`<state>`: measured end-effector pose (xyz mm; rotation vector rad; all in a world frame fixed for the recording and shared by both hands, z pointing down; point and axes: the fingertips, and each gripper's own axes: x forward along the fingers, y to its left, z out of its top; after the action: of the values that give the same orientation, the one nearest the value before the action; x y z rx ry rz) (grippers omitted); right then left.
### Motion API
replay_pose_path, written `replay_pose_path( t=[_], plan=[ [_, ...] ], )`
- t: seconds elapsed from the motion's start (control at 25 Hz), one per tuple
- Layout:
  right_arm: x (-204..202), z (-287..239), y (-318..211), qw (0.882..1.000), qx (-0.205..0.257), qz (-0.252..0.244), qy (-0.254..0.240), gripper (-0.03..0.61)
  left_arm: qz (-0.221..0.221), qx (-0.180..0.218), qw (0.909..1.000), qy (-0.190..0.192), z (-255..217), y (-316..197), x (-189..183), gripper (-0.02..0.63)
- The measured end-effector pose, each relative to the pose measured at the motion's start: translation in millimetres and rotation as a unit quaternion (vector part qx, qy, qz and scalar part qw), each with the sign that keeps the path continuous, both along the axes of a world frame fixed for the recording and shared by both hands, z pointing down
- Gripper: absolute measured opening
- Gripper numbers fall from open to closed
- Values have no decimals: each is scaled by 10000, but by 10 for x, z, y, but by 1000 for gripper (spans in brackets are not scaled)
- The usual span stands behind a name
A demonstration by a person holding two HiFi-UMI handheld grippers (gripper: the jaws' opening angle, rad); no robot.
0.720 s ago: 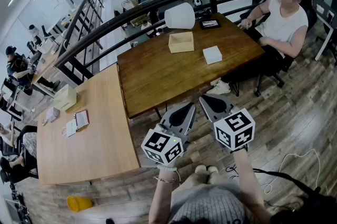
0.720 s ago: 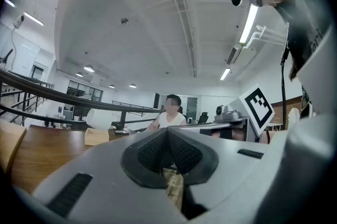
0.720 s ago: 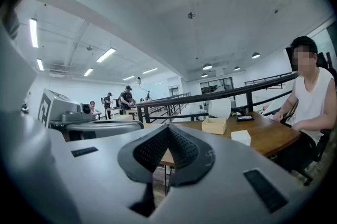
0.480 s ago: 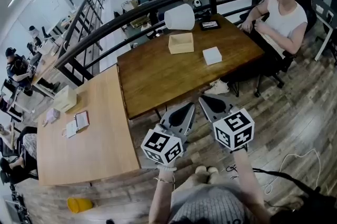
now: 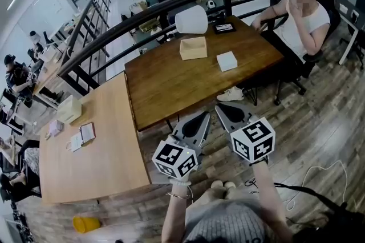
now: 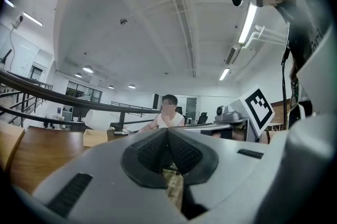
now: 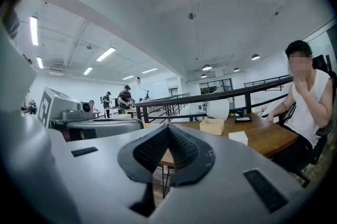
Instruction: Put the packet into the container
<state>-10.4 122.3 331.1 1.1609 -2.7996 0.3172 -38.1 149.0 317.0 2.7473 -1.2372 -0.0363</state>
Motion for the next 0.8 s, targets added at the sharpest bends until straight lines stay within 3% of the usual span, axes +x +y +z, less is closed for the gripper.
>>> replay_pose_path(
  t=[0.16,0.36,0.56,0.8],
  plan=[
    [26,9,4,10000,-8,-33,-24,12,-12,14,10000,-16,4,4,27,5],
    [9,-28,-15,9990,-91,-142,-410,12,-10,65,9999,-143,-25,61,60,5],
    [-38,75,-14,9989,-167,-244,-354,12,-268,-63,9996,-94,78,15,-83,5],
    [38,132,-333,9990,-243,-218,-302,12,-101,-45,9999,-79,110,-307,34,6]
  ],
)
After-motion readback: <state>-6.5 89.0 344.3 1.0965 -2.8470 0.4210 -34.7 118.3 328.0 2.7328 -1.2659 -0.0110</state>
